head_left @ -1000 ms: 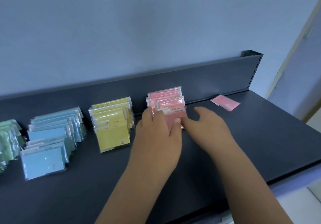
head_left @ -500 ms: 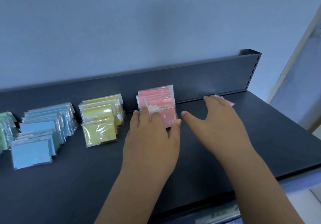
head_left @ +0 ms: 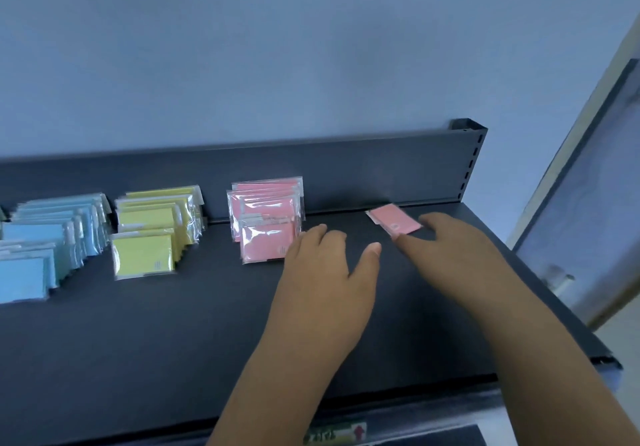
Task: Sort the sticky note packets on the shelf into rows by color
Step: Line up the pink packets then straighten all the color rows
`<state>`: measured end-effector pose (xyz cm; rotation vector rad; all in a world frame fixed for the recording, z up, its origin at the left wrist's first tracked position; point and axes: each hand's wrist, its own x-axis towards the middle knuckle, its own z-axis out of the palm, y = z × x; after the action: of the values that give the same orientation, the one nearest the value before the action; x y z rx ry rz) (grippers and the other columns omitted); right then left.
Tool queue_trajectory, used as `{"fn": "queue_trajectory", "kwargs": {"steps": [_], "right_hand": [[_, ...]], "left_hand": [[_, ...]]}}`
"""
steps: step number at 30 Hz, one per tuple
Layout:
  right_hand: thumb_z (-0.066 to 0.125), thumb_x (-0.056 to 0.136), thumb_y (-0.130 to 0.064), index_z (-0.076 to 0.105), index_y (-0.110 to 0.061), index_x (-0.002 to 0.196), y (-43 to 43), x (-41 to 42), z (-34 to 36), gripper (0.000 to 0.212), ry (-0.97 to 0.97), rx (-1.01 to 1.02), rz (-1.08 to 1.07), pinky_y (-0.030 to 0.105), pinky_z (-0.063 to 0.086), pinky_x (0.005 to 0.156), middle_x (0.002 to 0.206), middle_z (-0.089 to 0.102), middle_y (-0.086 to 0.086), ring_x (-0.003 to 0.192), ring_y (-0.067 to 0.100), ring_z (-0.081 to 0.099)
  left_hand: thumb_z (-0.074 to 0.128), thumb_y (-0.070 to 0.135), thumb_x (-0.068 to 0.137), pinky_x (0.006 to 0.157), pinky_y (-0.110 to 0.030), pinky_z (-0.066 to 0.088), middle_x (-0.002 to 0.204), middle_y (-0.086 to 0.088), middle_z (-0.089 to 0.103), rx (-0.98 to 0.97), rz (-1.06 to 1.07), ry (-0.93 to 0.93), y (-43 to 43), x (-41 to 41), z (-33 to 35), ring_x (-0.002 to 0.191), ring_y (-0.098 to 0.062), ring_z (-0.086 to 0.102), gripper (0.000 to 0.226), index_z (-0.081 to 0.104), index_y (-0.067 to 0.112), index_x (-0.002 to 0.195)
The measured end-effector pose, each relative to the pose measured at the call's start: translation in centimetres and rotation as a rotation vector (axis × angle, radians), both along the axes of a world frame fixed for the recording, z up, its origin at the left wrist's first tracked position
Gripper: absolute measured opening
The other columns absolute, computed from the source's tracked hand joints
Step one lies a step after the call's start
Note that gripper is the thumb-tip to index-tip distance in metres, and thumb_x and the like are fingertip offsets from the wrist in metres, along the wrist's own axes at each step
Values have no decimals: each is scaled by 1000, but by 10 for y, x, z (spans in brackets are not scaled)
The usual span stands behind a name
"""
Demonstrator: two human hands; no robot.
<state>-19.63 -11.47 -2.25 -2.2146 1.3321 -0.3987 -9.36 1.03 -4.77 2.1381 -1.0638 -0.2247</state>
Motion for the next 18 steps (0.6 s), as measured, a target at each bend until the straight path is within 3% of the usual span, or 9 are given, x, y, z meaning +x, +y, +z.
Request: {"fn": "queue_trajectory", "kwargs": {"steps": [3,5,7,9,10,11,12,15,18], "right_hand": [[55,96,-47,59,-18,129,-15,-7,4,44,-14,40,12,36,43,79,118,60,1,93,17,48],[55,96,-47,57,-20,136,-31,-12,4,49,-8,43,37,34,42,78,130,60,-2,101,16,53],[57,96,-44,56,-23,140,-50,-17,4,49,-32,97,63,32,38,84,140,57,-5,110,16,53],[64,90,-35,68,-29,115,-66,-19,8,26,-232,319,18,34,41,90,117,65,-3,99,20,56],[66,88,-28,68,-26,100,-72,-19,9,12,-373,496,-22,36,45,93,104,66,8,91,9,37],[66,90,-21,66,-18,97,-79,-19,10,7,-492,675,-44,40,49,100,106,68,20,130,41,49],[61,95,-15,65,-10,103,-87,-20,10,10,-573,834,-42,43,48,106,113,66,25,114,37,62],[50,98,-8,59,4,111,-106,-23,6,20,-599,1108,-9,49,36,120,131,56,29,137,41,46],[47,98,-8,45,12,141,-116,-17,0,47,-604,1256,-8,50,31,122,150,41,35,147,44,34]], "left_hand": [[48,54,100,103,-25,34,137,11,50,-10,-25,80,-11,0,11,134,-10,42,47,58,20,131],[48,55,100,99,-26,38,137,15,52,-5,-16,168,-23,0,22,128,-8,48,45,59,25,132],[47,56,99,94,-34,47,125,12,59,17,7,204,-42,1,32,114,-11,57,38,64,27,116],[44,58,99,87,-36,47,117,8,59,110,1,155,-67,4,39,107,-17,58,40,63,25,110],[44,59,100,85,-36,46,116,6,60,167,-13,116,-81,8,41,107,-19,58,41,63,24,111],[44,57,101,84,-35,45,117,4,62,210,-26,85,-96,13,42,107,-20,59,42,64,23,113],[45,55,102,86,-34,46,117,2,64,240,-36,73,-111,18,40,107,-21,60,42,66,21,114],[46,50,104,94,-34,48,120,-5,67,302,-38,91,-150,25,29,110,-24,61,45,69,14,116],[44,50,105,89,-33,46,119,-9,68,345,-7,106,-177,24,16,110,-28,62,49,69,9,114]]}}
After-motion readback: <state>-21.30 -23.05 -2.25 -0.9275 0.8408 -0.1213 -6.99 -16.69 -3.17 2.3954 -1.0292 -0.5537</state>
